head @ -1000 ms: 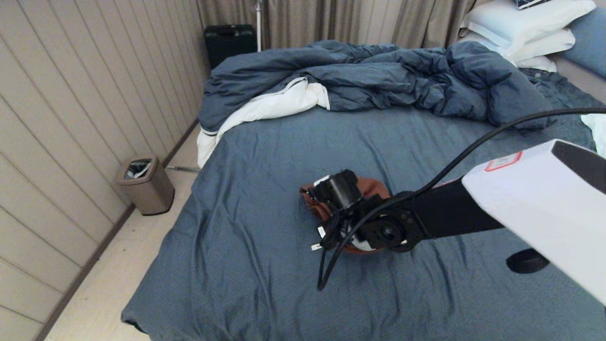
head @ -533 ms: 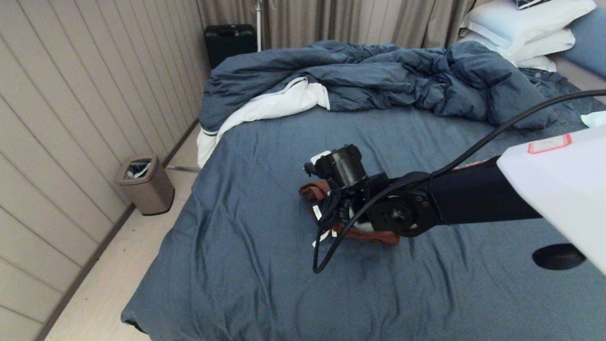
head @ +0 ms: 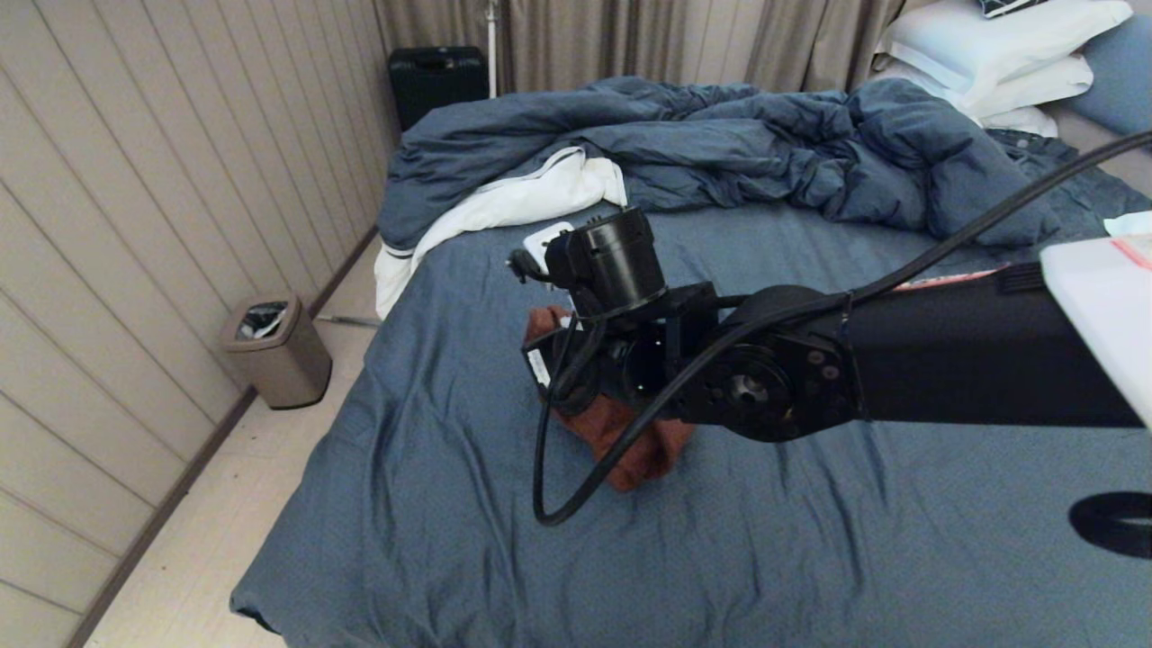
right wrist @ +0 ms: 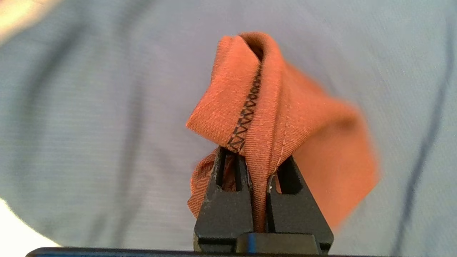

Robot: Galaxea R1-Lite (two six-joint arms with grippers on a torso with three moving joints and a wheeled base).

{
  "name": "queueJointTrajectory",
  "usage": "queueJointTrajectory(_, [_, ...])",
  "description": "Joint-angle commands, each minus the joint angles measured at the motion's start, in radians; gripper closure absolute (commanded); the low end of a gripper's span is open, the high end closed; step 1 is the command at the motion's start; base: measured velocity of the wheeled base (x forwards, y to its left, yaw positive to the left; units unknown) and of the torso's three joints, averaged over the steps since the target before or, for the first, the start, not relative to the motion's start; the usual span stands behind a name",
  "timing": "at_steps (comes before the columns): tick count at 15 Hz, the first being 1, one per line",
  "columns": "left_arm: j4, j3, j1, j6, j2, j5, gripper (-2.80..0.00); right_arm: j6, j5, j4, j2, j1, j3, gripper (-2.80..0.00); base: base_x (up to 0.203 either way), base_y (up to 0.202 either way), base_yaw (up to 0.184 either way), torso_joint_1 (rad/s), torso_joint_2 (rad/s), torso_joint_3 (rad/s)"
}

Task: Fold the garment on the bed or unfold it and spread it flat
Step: Unford the brown shorts

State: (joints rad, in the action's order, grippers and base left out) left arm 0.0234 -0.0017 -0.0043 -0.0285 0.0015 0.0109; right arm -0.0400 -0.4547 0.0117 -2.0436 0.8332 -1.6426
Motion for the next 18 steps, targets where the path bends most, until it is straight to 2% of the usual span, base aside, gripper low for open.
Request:
queueJointTrajectory(1, [0.000, -0.001, 0.001, -0.001, 0.000, 0.000, 0.00, -0.005, -0.003, -0.023, -0.001, 0.055, -0.065, 0.00, 0.000, 0.000, 0.000, 0.000, 0.00, 0.000])
queueJointTrajectory(5, [0.000, -0.001, 0.000, -0.001, 0.000, 0.001, 0.00, -0.008, -0.004, -0.052, 0.004, 0.087, -0.151, 0.00, 0.000, 0.000, 0.000, 0.000, 0.00, 0.000])
queueJointTrajectory(7, [0.001, -0.001, 0.000, -0.001, 0.000, 0.000, 0.00, -0.001, -0.007, -0.064, 0.014, 0.089, -0.130, 0.00, 0.000, 0.000, 0.000, 0.000, 0.00, 0.000])
queueJointTrajectory(10, [0.001, 0.000, 0.000, -0.001, 0.000, 0.000, 0.00, 0.020, -0.009, -0.056, 0.033, 0.069, -0.017, 0.00, 0.000, 0.000, 0.000, 0.000, 0.00, 0.000])
queueJointTrajectory(13, [0.001, -0.001, 0.000, -0.001, 0.000, 0.001, 0.00, 0.054, -0.009, -0.023, 0.064, -0.006, 0.118, 0.00, 0.000, 0.000, 0.000, 0.000, 0.00, 0.000])
queueJointTrajectory(18, [0.001, 0.002, 0.000, -0.001, 0.000, 0.000, 0.00, 0.060, -0.007, 0.162, 0.136, -0.084, 0.413, 0.00, 0.000, 0.000, 0.000, 0.000, 0.00, 0.000])
